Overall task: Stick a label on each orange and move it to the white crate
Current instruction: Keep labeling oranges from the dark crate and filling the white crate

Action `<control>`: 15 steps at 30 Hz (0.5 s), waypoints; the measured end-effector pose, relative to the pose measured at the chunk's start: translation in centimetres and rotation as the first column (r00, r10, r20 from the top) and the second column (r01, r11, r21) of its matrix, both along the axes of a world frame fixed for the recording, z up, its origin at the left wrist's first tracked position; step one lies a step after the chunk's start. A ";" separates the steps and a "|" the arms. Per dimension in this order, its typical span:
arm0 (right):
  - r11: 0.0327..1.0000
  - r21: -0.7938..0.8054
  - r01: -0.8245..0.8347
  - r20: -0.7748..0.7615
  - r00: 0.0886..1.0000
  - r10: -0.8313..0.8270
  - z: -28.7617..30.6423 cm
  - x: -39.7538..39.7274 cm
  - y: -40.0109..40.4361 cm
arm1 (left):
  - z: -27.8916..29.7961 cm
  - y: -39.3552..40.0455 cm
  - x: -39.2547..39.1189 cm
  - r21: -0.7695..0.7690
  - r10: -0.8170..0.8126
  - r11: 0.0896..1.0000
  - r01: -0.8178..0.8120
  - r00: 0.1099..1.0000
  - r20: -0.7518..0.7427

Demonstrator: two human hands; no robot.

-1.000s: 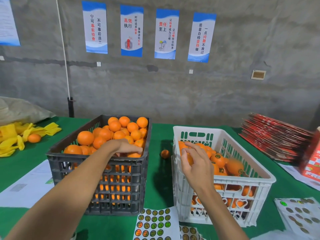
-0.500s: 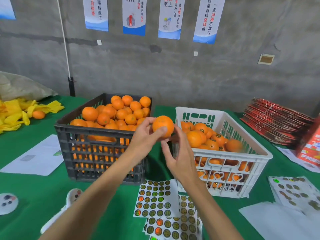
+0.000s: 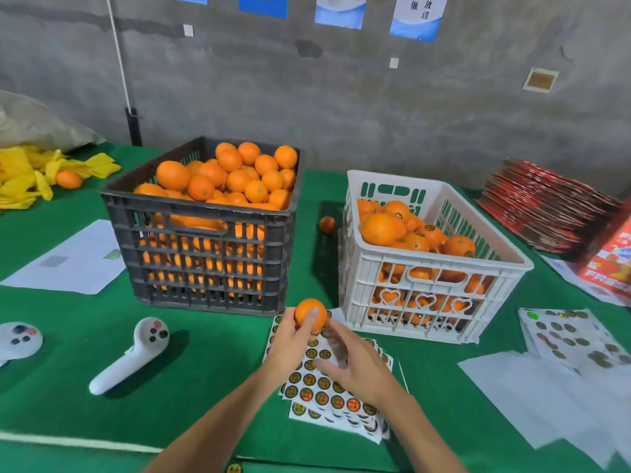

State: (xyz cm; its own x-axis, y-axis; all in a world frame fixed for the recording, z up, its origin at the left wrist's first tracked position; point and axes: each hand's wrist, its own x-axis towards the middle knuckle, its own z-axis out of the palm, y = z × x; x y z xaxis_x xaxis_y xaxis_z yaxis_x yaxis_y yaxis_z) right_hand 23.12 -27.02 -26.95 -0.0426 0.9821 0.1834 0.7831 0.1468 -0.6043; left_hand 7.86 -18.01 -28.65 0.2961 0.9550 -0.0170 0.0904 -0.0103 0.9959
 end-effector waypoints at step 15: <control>0.996 -0.091 0.025 -0.175 0.984 -0.041 -1.2 0.9 0.9 | -1.2 0.0 -0.3 -0.008 0.034 0.999 -0.033 0.999 0.003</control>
